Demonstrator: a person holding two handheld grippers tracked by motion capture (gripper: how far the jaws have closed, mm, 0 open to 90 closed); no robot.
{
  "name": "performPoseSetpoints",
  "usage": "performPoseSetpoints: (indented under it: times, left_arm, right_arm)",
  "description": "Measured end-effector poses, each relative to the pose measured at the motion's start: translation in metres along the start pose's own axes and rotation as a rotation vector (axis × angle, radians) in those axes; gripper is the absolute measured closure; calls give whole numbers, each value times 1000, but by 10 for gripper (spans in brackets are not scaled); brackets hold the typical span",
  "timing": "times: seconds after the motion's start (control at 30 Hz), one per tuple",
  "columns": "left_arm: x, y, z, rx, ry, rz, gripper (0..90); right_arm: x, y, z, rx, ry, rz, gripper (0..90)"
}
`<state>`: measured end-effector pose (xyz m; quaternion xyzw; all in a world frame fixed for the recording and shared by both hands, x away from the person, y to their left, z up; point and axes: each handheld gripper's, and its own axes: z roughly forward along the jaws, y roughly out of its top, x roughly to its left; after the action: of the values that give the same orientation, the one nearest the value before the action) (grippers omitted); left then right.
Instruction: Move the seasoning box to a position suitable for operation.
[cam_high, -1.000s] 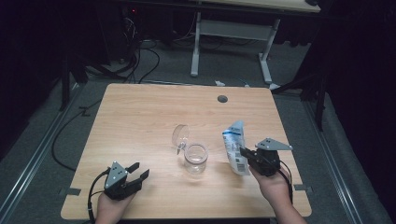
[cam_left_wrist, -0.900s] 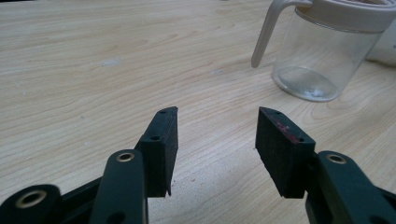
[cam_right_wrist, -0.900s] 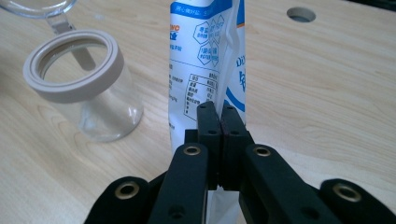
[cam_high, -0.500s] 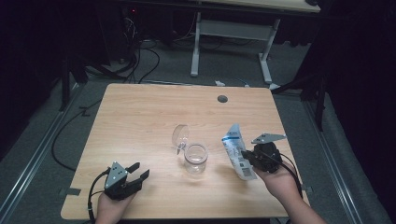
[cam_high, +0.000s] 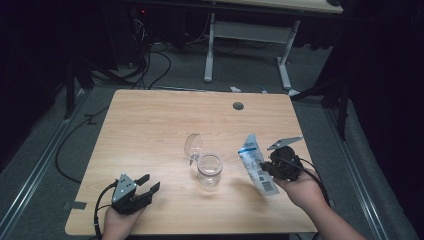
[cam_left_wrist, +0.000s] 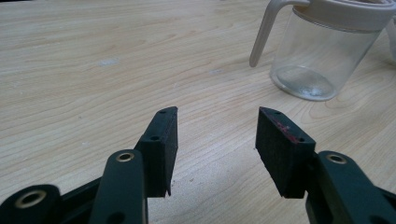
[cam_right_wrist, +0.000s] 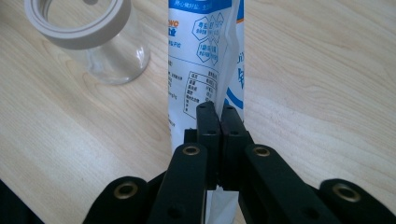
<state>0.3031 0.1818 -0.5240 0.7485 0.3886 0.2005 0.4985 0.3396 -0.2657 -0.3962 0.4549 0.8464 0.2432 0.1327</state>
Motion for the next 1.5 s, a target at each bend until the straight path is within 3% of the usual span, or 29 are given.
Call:
performPoseSetpoints:
  times: [0.57,1.1,1.5]
  left_arm:
    - [-1,0,0,3,-1,8,492]
    - [-1,-1,1,7,-5,7,492]
    - [0,0,0,-4,-8,6,492]
  right_arm:
    - [-3,11,2,159,43,1,898]
    - [-7,26,7,298,43,-25,900]
    - [-4,39,8,356,51,-50,900]
